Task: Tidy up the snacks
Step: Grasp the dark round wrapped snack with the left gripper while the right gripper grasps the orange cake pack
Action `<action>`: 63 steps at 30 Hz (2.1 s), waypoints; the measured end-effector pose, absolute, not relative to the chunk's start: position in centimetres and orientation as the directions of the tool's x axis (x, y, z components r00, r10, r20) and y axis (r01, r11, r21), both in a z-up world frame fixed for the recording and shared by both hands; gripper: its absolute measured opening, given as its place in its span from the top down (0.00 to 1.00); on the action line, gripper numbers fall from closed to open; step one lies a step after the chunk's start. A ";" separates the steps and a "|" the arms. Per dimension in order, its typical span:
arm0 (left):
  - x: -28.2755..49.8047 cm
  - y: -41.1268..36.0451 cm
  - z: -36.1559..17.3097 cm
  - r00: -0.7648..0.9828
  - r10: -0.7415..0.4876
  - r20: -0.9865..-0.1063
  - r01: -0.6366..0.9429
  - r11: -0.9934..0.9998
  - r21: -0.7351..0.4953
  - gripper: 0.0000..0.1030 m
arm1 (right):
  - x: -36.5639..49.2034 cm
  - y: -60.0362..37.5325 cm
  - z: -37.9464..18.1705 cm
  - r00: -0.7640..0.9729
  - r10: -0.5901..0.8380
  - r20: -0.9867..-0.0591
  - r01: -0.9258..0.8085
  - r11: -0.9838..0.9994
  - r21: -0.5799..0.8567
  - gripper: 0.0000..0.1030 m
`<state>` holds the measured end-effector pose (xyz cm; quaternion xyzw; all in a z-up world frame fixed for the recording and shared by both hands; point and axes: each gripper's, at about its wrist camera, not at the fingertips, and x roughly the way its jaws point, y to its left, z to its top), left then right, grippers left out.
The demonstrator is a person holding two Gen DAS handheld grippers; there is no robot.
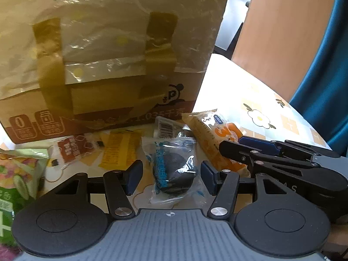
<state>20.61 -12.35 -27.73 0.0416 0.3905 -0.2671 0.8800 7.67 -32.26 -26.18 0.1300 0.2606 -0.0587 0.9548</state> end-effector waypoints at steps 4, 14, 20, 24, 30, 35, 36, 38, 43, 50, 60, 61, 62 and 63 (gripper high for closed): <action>20.5 -12.4 -28.0 0.553 -0.443 -0.706 0.513 0.848 -0.130 0.50 | 7.8 -32.1 -26.2 0.858 -0.046 -0.512 0.181 0.959 0.217 0.61; 19.1 -10.3 -28.1 0.556 -0.432 -0.709 0.472 0.867 -0.159 0.57 | 8.6 -31.6 -25.9 0.851 -0.052 -0.523 0.170 0.969 0.180 0.56; 17.8 -8.1 -28.0 0.580 -0.418 -0.699 0.434 0.885 -0.168 0.57 | 8.6 -31.5 -26.5 0.859 -0.064 -0.509 0.174 0.970 0.172 0.53; 17.6 -7.9 -28.0 0.590 -0.409 -0.697 0.422 0.891 -0.165 0.55 | 8.9 -30.3 -26.7 0.852 -0.062 -0.520 0.137 0.985 0.107 0.53; 17.8 -8.0 -28.2 0.592 -0.405 -0.697 0.419 0.893 -0.163 0.52 | 9.3 -30.3 -26.9 0.847 -0.055 -0.529 0.122 0.988 0.092 0.54; 17.9 -8.1 -28.5 0.599 -0.393 -0.697 0.397 0.902 -0.168 0.43 | 9.4 -30.9 -27.0 0.843 -0.037 -0.536 0.124 0.984 0.127 0.54; 18.0 -8.0 -28.6 0.597 -0.396 -0.698 0.396 0.902 -0.172 0.42 | 9.4 -30.9 -27.1 0.842 -0.037 -0.538 0.124 0.984 0.125 0.54; 18.1 -8.0 -28.7 0.594 -0.399 -0.699 0.394 0.901 -0.179 0.41 | 9.5 -30.9 -27.1 0.840 -0.037 -0.541 0.123 0.985 0.123 0.54; 18.1 -7.9 -28.8 0.596 -0.403 -0.694 0.396 0.900 -0.182 0.41 | 9.6 -31.0 -27.1 0.838 -0.032 -0.545 0.123 0.984 0.131 0.53; 17.7 -8.1 -28.8 0.602 -0.423 -0.677 0.421 0.889 -0.181 0.54 | 9.9 -31.2 -27.3 0.830 -0.026 -0.557 0.131 0.980 0.150 0.52; 17.0 -8.0 -28.4 0.614 -0.420 -0.669 0.420 0.891 -0.174 0.56 | 9.9 -31.1 -27.3 0.832 -0.037 -0.554 0.134 0.982 0.135 0.56; 17.0 -7.9 -28.2 0.617 -0.422 -0.664 0.420 0.890 -0.176 0.56 | 9.8 -31.0 -27.4 0.833 -0.041 -0.552 0.136 0.982 0.131 0.56; 16.9 -7.8 -28.1 0.621 -0.424 -0.659 0.420 0.890 -0.177 0.56 | 9.8 -30.9 -27.4 0.833 -0.045 -0.552 0.138 0.982 0.128 0.57; 16.9 -7.6 -27.9 0.625 -0.426 -0.654 0.421 0.890 -0.177 0.56 | 9.8 -30.9 -27.3 0.833 -0.045 -0.551 0.137 0.982 0.127 0.57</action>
